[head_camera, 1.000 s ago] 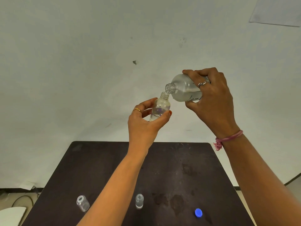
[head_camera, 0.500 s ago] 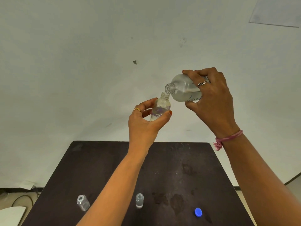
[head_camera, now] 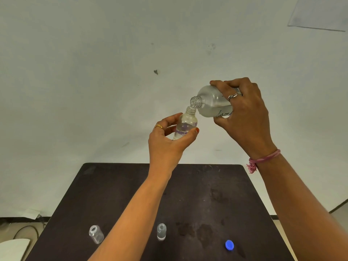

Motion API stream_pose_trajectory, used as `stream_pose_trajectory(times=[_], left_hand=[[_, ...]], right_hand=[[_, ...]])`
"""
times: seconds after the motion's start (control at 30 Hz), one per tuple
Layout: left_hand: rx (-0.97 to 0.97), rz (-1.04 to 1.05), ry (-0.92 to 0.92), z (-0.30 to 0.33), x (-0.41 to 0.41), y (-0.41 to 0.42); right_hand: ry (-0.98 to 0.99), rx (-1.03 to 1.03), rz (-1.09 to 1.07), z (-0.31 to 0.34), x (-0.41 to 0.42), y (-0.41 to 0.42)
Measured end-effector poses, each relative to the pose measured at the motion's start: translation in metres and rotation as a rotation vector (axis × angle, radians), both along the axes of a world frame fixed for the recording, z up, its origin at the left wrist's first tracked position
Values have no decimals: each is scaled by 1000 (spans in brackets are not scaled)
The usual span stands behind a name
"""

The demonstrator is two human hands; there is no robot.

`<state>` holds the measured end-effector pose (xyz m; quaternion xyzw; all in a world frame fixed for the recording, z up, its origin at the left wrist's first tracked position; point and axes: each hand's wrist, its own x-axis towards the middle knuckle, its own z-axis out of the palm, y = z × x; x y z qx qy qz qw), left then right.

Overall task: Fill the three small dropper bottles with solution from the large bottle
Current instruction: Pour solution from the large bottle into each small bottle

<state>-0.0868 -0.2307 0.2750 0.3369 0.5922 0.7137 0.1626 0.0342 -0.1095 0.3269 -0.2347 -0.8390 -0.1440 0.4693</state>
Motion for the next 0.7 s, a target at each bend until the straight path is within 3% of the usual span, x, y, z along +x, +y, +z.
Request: stream_pose_trajectory(times=[0.7], left_hand=[[-4, 3, 3, 0, -1, 1]], right_hand=[[-8, 3, -10, 0, -1, 1]])
